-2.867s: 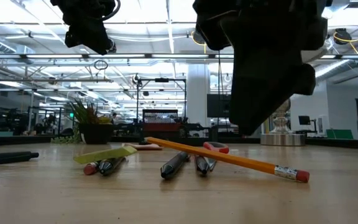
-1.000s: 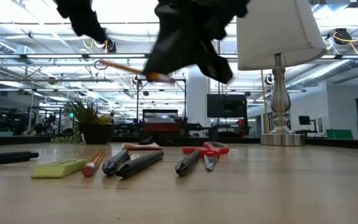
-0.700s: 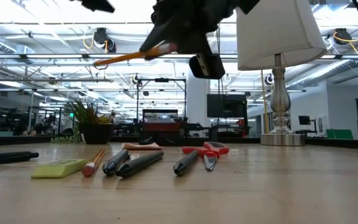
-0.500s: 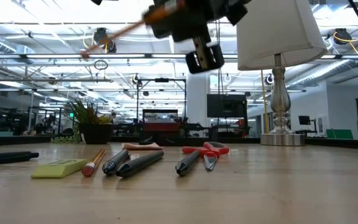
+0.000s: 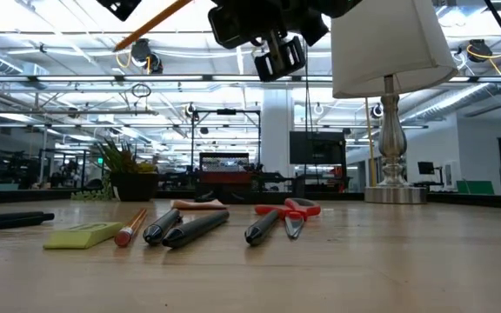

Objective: Pick and place office supplies into organizer
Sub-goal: Put the orange pencil into the black desk organizer

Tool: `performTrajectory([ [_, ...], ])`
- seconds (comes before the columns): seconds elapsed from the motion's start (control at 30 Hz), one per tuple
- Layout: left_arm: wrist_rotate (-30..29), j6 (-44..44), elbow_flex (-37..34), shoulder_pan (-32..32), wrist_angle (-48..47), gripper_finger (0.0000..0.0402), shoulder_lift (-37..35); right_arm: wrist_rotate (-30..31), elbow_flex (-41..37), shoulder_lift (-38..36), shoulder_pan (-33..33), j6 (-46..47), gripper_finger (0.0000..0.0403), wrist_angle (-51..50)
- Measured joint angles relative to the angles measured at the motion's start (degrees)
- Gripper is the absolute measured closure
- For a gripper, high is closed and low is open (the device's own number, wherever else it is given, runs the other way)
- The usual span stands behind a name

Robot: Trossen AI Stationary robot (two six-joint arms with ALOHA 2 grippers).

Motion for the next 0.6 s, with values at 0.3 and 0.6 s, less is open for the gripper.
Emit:
performTrajectory([
  [0.3,-0.2,0.6,0.0,-4.0,-0.2,0.0282,0.2,-3.3,0.0,0.0,-1.1,6.2,0.0387,5.2],
  [0.6,-4.1,-1.2,0.1,-5.0,-0.6,0.0282,7.5,-4.4,0.0,0.0,-1.1,12.5,0.0387,9.5],
])
